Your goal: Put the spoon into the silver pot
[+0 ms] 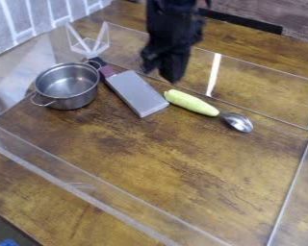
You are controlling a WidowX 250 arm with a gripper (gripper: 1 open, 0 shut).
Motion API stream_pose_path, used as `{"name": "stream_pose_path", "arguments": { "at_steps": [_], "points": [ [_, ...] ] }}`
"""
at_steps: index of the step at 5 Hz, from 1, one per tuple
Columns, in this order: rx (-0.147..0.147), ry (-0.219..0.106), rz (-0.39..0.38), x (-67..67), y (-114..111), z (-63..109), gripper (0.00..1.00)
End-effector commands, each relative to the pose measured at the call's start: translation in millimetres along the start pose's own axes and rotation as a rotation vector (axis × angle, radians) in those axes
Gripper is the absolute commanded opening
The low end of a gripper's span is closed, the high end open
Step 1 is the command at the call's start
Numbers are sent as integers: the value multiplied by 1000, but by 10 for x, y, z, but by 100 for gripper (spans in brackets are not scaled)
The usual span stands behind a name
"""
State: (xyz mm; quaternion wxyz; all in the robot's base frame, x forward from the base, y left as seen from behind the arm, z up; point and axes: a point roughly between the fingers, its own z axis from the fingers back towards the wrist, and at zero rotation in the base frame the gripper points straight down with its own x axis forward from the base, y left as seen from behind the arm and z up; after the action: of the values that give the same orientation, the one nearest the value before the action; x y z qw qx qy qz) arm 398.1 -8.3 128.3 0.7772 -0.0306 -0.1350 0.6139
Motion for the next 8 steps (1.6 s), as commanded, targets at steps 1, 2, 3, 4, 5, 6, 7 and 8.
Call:
{"name": "stream_pose_path", "arguments": {
  "at_steps": [1, 2, 3, 4, 5, 6, 7, 8],
  "points": [
    [-126, -14, 38, 301, -57, 422, 0],
    [-120, -10, 61, 234, -124, 314, 0],
    [-117, 10, 30, 323, -130, 289, 100],
    [-106, 19, 34, 207, -252, 190, 100],
    [-82, 2, 78, 34, -385, 54, 100],
    [-48, -28, 157, -195, -454, -132, 100],
    [-30, -36, 209, -380, -507, -297, 100],
    [-26, -17, 211, -420, -570, -329, 100]
  ]
}}
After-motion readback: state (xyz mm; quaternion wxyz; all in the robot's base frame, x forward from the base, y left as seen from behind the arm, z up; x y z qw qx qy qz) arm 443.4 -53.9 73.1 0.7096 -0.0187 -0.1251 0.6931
